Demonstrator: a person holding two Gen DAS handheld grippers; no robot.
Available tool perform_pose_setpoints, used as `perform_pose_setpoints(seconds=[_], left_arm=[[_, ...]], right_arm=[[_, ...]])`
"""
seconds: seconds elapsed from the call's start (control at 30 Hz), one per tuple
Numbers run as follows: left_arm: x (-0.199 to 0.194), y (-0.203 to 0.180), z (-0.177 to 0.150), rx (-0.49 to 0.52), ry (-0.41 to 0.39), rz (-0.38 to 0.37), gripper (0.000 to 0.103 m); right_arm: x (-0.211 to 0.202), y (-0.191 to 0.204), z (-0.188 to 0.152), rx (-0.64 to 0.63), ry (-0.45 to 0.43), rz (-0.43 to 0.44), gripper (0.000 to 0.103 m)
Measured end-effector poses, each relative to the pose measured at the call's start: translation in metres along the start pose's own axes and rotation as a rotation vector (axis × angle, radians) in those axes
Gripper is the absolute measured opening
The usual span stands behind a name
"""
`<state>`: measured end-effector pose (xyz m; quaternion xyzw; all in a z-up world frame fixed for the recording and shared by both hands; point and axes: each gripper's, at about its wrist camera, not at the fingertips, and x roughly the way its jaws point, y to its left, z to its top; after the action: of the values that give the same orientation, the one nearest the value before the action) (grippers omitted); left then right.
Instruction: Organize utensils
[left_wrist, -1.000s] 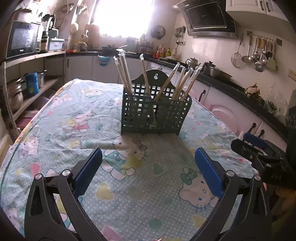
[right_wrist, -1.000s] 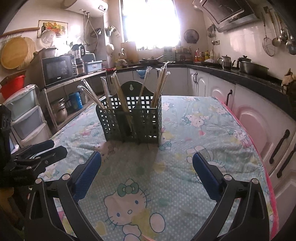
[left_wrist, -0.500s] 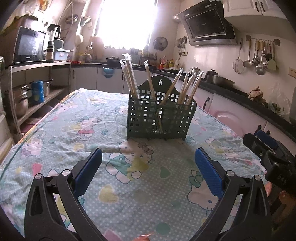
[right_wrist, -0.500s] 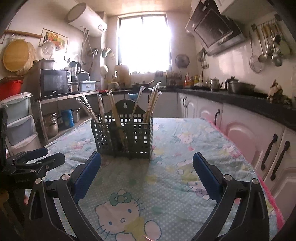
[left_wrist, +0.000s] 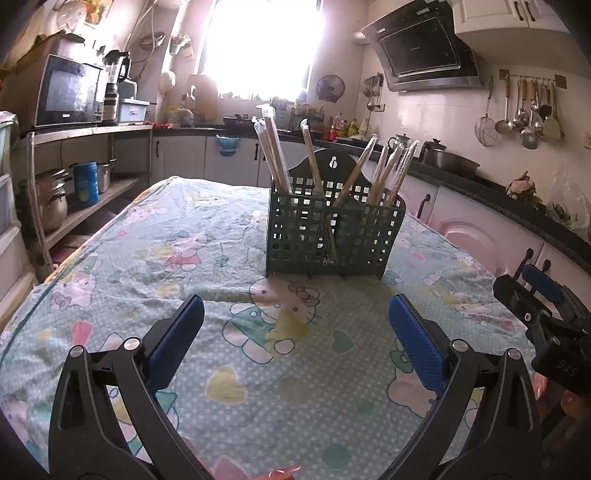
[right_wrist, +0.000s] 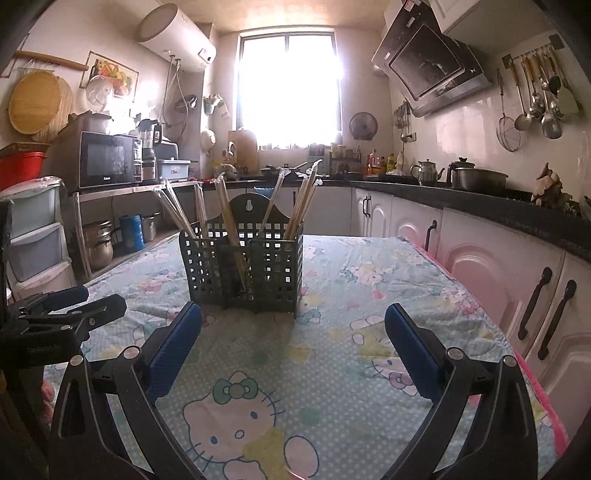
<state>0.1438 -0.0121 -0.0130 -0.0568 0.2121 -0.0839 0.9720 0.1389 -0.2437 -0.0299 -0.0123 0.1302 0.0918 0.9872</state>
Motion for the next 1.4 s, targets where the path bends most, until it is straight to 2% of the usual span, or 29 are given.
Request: perform_pose_setpoints(seconds=[1.4], left_arm=[[0.0034,0.0034,-0.001,-0.01,0.012,0.002,0.092]], right_arm=[[0.0016,0.0019,-0.0008,0.011,0.013,-0.002,0.097]])
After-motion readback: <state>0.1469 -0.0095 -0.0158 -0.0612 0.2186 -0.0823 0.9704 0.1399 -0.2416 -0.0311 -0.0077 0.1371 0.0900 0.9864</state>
